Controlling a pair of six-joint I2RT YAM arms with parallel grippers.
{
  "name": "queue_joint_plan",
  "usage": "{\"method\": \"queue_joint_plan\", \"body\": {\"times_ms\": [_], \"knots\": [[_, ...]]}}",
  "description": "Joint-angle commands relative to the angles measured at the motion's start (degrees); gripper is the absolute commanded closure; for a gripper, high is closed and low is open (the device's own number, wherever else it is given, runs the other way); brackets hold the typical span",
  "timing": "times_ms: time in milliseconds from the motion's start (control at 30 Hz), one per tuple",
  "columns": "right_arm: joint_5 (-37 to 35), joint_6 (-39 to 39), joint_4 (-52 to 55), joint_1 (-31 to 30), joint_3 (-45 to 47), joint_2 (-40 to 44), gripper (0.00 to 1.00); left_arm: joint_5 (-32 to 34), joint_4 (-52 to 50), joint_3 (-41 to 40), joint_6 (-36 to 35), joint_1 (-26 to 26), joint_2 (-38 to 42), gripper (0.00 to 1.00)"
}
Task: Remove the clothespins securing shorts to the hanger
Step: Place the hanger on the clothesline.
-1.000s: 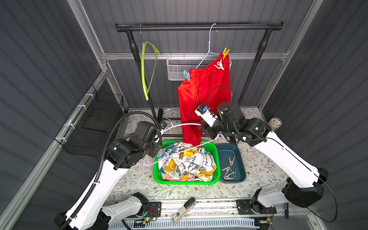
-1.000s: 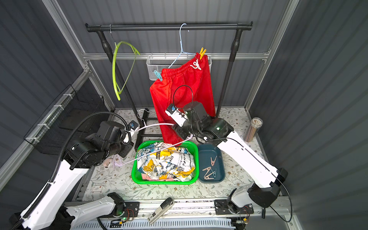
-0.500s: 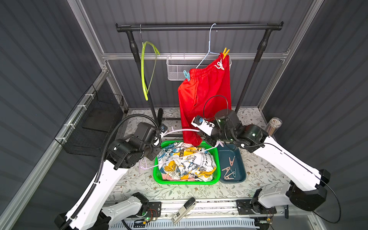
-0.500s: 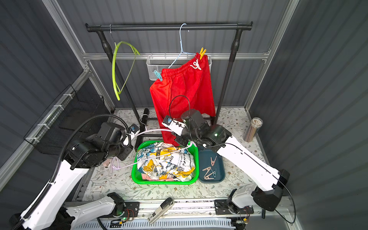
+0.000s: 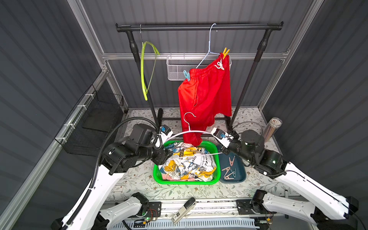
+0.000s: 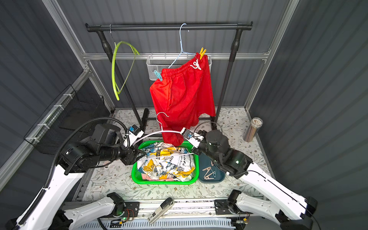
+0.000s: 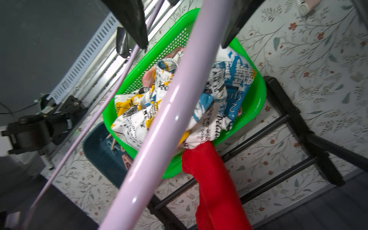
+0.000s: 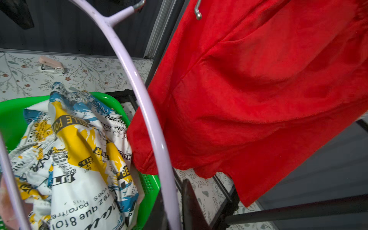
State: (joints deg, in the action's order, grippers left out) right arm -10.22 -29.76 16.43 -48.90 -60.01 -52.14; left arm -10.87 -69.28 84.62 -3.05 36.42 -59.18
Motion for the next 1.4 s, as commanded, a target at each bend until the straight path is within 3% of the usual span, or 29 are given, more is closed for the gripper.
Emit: {"method": "queue_joint_plan", "body": {"times_ms": [0, 100, 267, 400, 467, 567, 700, 900, 967, 1000, 1067, 1100, 1200, 1367], "knots": [[-6.4, -0.4, -11.3, 1.6, -1.0, 2.1, 1.0, -14.9, 0.3, -0.7, 1.9, 0.3, -2.4, 0.45], [-6.2, -1.6, -11.3, 2.1, -0.2, 2.8, 1.0, -20.2, 3.4, -0.2, 3.1, 0.3, -3.5, 0.48], [-6.5, -2.0, -11.6, 2.4, 1.9, 2.7, 1.0, -20.7, 7.2, 1.5, 6.5, 0.3, -1.9, 0.54], [-6.2, -1.1, -12.5, 3.1, 4.3, 2.7, 1.0, -22.2, 10.9, 1.0, 10.1, 0.3, 1.3, 0.64], [-6.0, -0.6, -13.2, 3.5, 5.5, 2.7, 1.0, -22.0, 12.8, 0.8, 11.2, 0.3, 2.0, 0.69], [-6.0, -0.1, -14.4, 3.9, 7.0, 2.7, 1.0, -20.8, 13.3, 0.2, 12.8, 0.3, 2.6, 0.7], [-5.4, 1.0, -15.2, 3.9, 7.7, 3.0, 1.0, -14.3, 14.3, 0.2, 17.2, 0.3, 2.3, 0.72], [-5.0, 2.4, -15.6, 3.9, 8.0, 3.3, 0.98, -12.1, 17.1, 1.4, 20.5, 0.2, 2.8, 0.96], [-4.6, 3.6, -15.7, 3.9, 8.2, 3.4, 0.91, -11.5, 16.6, 1.4, 19.7, 0.2, 3.0, 1.0], [-4.7, 4.6, -15.9, 3.9, 8.3, 3.4, 0.8, -11.1, 16.3, 1.3, 19.3, 0.2, 3.1, 1.0], [-4.5, 7.4, -16.5, 3.9, 8.6, 3.4, 0.42, -10.4, 15.8, 1.2, 18.1, 0.3, 3.4, 1.0], [-3.8, 9.9, -16.6, 3.9, 8.5, 3.4, 0.32, -10.0, 15.2, 1.3, 17.3, 0.2, 3.4, 1.0], [3.5, 18.0, -13.5, 4.0, 6.1, 3.2, 0.18, -5.7, 10.1, 3.6, 14.5, 0.2, 2.0, 1.0], [14.1, 28.6, -8.3, 4.0, -0.5, 2.3, 0.13, -1.4, 0.7, 9.0, 9.3, 0.3, -0.6, 1.0]]}}
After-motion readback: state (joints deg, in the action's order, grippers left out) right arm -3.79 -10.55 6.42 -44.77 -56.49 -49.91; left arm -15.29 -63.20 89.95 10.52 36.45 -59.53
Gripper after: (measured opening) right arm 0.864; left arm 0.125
